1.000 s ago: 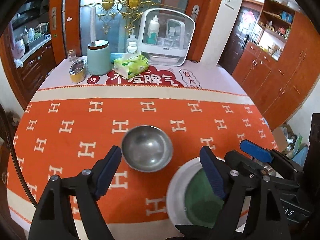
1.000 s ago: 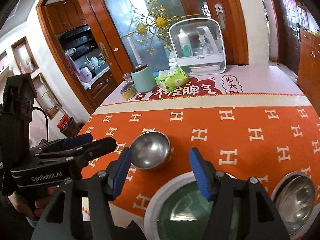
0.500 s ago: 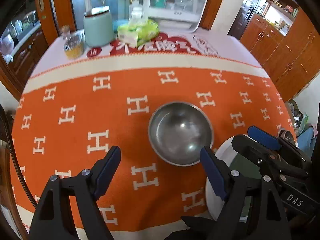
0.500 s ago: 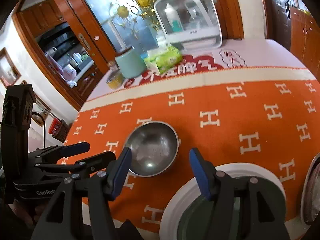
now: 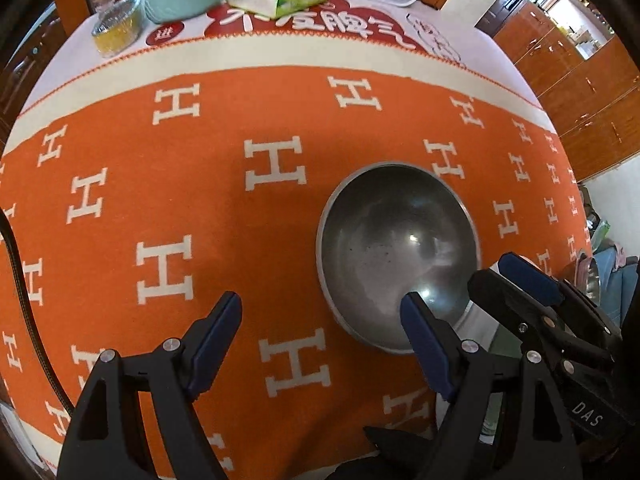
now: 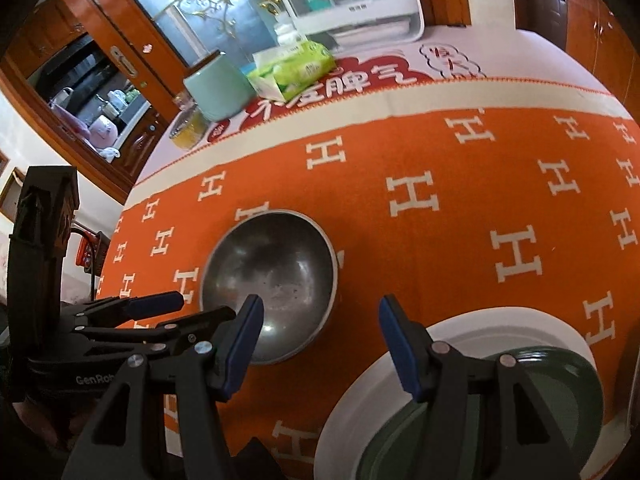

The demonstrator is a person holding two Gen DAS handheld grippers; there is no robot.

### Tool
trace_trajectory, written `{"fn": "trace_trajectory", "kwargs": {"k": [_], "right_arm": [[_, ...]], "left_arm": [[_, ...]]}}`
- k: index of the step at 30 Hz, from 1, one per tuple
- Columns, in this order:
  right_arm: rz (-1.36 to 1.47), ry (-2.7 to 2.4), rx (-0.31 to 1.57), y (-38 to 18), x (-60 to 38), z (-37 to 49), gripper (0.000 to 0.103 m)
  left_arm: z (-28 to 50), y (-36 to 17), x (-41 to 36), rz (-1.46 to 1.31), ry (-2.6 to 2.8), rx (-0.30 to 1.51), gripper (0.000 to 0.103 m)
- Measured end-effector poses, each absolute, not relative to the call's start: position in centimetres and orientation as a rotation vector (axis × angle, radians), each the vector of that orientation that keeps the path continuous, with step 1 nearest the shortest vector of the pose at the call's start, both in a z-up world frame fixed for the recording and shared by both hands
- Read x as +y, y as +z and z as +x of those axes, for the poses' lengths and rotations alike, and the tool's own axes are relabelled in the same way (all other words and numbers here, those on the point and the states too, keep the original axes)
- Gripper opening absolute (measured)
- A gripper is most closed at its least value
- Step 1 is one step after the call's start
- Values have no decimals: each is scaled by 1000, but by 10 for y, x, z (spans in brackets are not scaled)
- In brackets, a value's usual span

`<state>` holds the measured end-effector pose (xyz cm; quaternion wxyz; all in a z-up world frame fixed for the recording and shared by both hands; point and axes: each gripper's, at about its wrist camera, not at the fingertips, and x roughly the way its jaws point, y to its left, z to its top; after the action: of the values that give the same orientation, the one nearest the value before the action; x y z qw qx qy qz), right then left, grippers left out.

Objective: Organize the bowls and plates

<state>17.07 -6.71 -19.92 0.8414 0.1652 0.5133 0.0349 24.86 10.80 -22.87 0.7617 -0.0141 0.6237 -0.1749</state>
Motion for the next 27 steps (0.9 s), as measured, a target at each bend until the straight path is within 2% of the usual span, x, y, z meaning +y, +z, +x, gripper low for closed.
{"fn": "trace_trajectory", "kwargs": {"k": [5, 10, 14, 20, 25, 27], "right_arm": [[369, 77, 1115, -212, -68, 180, 58], [380, 86, 1158, -225, -66, 188, 43], [363, 86, 1173, -229, -62, 193, 37], [353, 93, 1188, -234, -59, 196, 23], [343, 90, 1190, -234, -58, 198, 22], [342, 90, 1189, -234, -58, 198, 21]], "left_arm": [[259, -246, 111, -63, -388, 1413, 79], [265, -257, 112, -81, -399, 1447, 71], [268, -262, 113, -91, -397, 1457, 71], [272, -267, 109, -110, -416, 1469, 57], [274, -268, 102, -99, -433, 1464, 50], [274, -269, 99, -101, -441, 1466, 41]]}}
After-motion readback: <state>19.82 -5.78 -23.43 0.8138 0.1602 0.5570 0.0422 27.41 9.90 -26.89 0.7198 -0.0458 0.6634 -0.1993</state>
